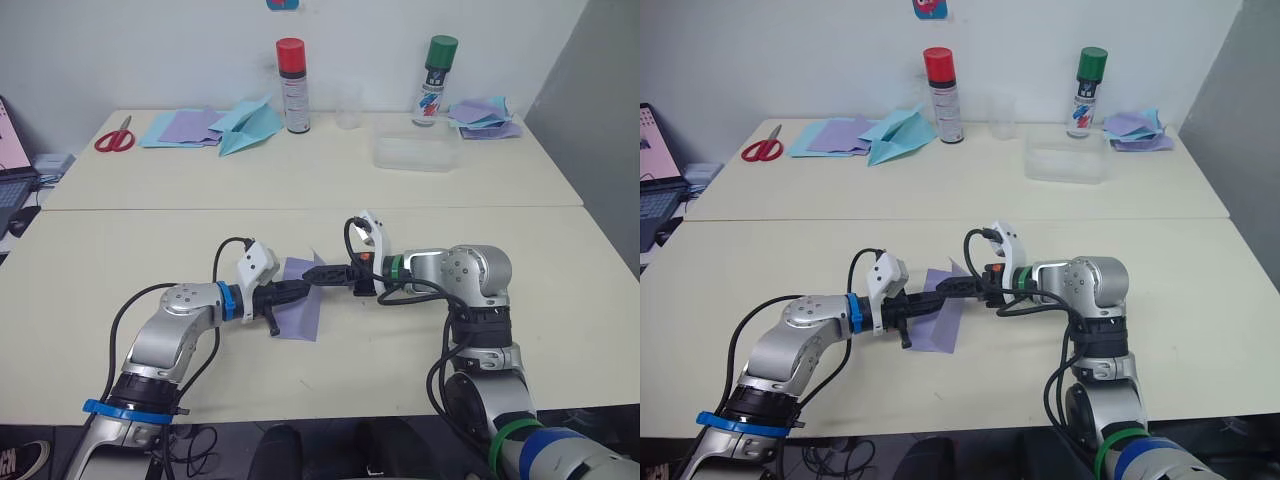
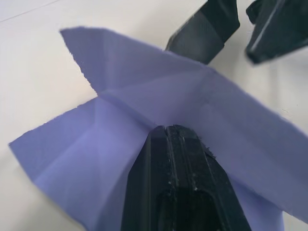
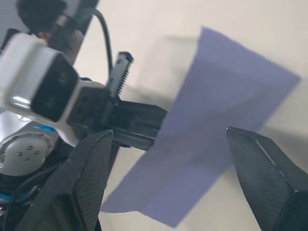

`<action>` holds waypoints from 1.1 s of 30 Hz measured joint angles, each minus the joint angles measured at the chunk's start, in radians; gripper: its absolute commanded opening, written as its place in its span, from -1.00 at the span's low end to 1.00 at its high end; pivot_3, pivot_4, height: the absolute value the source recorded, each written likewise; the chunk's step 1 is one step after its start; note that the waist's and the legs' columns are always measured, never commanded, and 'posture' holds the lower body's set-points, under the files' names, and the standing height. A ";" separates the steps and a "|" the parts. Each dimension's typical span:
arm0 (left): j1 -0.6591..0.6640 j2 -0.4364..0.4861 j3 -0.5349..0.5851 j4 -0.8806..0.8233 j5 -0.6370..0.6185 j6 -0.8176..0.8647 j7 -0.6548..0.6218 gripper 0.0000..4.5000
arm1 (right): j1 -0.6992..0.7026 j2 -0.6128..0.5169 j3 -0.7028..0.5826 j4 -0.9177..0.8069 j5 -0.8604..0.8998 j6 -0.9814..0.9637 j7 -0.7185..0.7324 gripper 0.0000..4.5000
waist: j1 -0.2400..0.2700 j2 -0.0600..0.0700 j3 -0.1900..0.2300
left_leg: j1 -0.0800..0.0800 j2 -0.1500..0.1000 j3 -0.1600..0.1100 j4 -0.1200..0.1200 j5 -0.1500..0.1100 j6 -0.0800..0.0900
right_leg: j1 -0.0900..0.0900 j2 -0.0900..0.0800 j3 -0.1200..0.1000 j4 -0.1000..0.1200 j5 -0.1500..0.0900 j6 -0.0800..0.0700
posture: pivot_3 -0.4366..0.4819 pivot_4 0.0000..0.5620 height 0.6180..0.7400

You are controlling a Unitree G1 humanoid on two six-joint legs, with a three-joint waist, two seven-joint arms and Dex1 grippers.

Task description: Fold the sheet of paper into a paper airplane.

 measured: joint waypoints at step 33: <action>-0.004 0.031 -0.106 0.028 0.163 -0.112 0.001 -1.00 | 0.193 -0.003 -0.048 -0.141 0.073 0.055 -0.259 -0.99 | 0.001 0.000 0.000 | 0.000 0.000 0.000 0.000 0.000 0.000 | 0.000 0.001 0.000 0.000 0.000 0.000 | -0.05 -0.47 1.00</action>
